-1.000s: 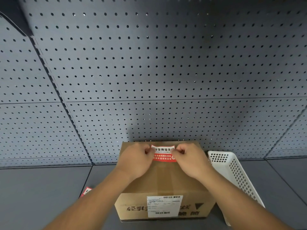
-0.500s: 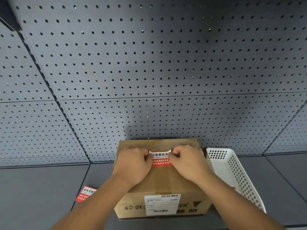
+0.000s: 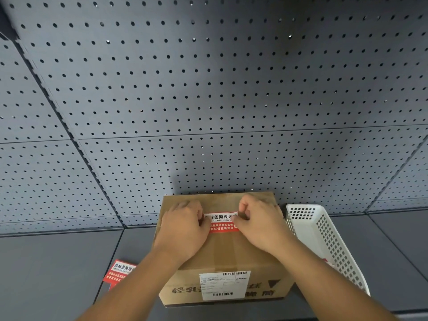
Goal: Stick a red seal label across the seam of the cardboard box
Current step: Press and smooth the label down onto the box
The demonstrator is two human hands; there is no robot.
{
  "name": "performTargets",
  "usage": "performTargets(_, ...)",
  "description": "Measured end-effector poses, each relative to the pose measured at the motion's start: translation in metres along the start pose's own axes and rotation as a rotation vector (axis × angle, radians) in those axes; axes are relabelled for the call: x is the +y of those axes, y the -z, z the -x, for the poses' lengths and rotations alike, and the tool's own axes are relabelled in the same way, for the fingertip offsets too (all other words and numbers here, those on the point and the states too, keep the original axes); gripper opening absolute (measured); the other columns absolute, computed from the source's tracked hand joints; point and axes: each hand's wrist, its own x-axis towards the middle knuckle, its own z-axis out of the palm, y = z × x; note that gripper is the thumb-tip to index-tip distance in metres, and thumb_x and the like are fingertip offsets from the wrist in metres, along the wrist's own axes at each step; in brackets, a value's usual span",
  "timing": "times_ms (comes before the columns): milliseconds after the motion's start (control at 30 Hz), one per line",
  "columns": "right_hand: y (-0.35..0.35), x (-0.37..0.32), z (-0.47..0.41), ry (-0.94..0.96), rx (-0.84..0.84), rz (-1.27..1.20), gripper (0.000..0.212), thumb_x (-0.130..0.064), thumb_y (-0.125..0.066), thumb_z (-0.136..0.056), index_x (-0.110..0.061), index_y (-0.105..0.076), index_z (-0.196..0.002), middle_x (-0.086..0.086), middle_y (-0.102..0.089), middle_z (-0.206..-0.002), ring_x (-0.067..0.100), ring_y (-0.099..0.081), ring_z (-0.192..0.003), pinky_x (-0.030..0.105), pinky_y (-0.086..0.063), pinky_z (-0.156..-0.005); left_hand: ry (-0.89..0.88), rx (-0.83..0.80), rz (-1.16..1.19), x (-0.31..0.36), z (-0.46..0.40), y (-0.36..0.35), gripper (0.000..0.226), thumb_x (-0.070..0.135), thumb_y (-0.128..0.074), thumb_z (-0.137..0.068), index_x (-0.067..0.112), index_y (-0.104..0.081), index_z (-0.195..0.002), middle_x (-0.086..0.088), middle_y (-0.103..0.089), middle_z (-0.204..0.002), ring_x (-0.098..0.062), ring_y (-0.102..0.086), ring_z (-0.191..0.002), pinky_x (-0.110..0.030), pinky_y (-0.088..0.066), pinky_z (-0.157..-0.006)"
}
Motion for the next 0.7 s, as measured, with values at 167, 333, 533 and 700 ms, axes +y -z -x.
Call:
performTargets(167,-0.002,0.003,0.005,0.069,0.047,0.002,0.007,-0.037,-0.066,-0.093,-0.039,-0.064,-0.099,-0.025,-0.047,-0.074,0.011,-0.049,-0.090,0.048,-0.043,-0.100,-0.048,0.003,0.124,-0.007,0.003,-0.001,0.021,0.024,-0.068,-0.092,0.042,-0.061,-0.101,0.009,-0.061,-0.100,-0.016,-0.064,-0.088,-0.045,-0.054,-0.083)
performTargets(333,-0.006,-0.002,0.013,0.190,0.072,0.114,0.032,-0.036,-0.052,-0.098,-0.043,-0.069,-0.124,-0.021,-0.063,-0.124,0.016,-0.047,-0.118,0.043,-0.034,-0.098,-0.175,-0.126,-0.027,-0.001,0.003,0.005,0.048,0.015,-0.057,-0.097,0.049,-0.066,-0.131,0.010,-0.059,-0.139,-0.021,-0.048,-0.126,-0.047,-0.043,-0.103)
performTargets(533,-0.007,-0.005,0.021,0.204,0.109,0.265,0.036,-0.047,-0.047,-0.093,-0.040,-0.076,-0.114,-0.023,-0.071,-0.124,0.016,-0.051,-0.123,0.042,-0.025,-0.103,-0.130,-0.056,-0.086,0.000,0.008,0.005,0.045,0.028,-0.045,-0.091,0.049,-0.073,-0.119,0.011,-0.070,-0.132,-0.026,-0.056,-0.126,-0.051,-0.045,-0.099)
performTargets(700,-0.003,0.000,0.028,0.151,0.111,0.345,0.039,-0.045,-0.047,-0.091,-0.032,-0.079,-0.110,-0.015,-0.075,-0.121,0.020,-0.060,-0.120,0.047,-0.033,-0.111,-0.095,0.018,-0.074,-0.003,0.010,0.001,0.049,0.033,-0.034,-0.089,0.034,-0.082,-0.100,0.009,-0.080,-0.110,-0.026,-0.070,-0.106,-0.052,-0.057,-0.089)
